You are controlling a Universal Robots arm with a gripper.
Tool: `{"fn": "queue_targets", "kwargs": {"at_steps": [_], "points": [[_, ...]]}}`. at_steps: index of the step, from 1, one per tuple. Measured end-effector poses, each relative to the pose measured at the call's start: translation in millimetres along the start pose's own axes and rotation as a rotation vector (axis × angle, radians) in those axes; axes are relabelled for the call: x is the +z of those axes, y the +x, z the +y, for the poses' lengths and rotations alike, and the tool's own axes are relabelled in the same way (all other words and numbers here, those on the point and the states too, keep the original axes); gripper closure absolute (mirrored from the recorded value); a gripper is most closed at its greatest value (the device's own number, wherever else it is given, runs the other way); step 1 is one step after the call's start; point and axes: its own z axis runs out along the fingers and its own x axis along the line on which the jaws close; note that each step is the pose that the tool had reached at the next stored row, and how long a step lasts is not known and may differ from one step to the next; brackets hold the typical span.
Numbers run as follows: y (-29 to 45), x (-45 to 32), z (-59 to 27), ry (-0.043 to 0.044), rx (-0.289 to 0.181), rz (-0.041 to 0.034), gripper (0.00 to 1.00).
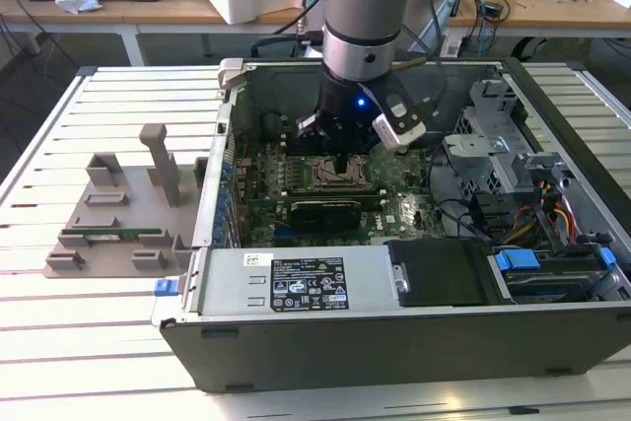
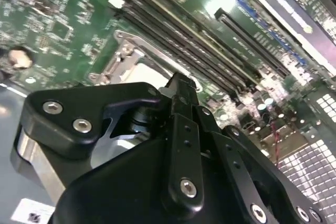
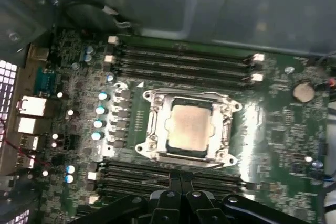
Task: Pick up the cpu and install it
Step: 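Install the second cpu locking lever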
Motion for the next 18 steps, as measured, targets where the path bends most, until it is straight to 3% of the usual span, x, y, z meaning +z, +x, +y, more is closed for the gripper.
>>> {"fn": "queue_targets", "kwargs": {"at_steps": [7,11,13,18], "points": [[24.7,19.1,-1.2,0.0000,-0.004,0.0006,0.89],[29.6,29.8,-4.7,0.0000,-0.013,0.0019,0.89],[31.0,31.4,-4.7,0.0000,-0.020,0.0026,0.89],[31.6,37.3,2.2,0.0007,-0.086,0.0099,0.89]]}}
